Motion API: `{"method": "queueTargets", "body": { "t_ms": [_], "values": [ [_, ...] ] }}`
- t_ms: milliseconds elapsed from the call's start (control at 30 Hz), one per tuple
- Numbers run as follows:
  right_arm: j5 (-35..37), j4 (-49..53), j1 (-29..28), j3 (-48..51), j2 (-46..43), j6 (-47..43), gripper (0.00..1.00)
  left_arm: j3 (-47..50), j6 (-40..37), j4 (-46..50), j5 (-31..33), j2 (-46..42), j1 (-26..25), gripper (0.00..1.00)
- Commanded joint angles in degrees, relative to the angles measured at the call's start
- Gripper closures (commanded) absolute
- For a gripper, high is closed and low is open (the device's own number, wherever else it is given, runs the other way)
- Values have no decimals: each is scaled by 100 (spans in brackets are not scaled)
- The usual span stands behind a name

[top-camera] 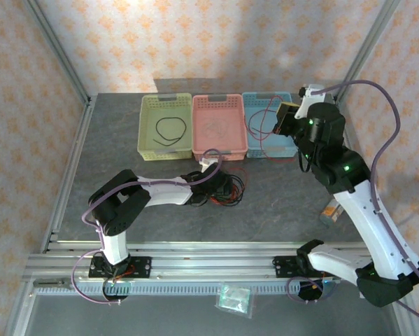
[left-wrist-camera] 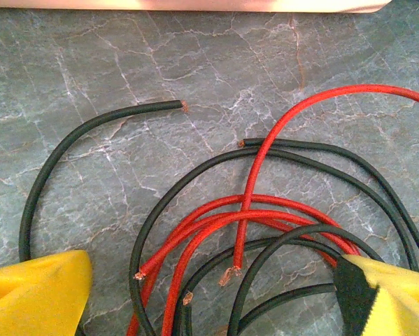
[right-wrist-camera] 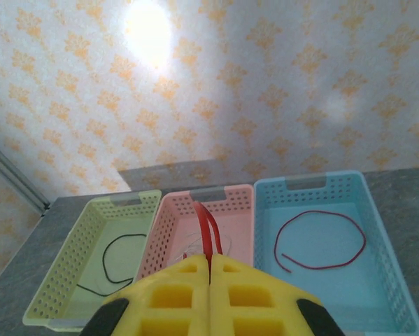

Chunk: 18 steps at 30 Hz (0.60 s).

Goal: Untangle the cables

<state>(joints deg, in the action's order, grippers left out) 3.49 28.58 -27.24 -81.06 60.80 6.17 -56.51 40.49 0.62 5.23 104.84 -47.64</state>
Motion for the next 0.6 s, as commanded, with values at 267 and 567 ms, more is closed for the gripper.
{"method": "queueTargets", "body": {
  "t_ms": [267, 567],
  "values": [
    [490, 110, 26, -291, 129, -153, 100, 196, -191, 321, 249, -927, -18, 7],
    [1042, -67, 35, -253, 344, 10, 100, 85, -617, 53, 484, -2165, -18, 7]
  ]
}}
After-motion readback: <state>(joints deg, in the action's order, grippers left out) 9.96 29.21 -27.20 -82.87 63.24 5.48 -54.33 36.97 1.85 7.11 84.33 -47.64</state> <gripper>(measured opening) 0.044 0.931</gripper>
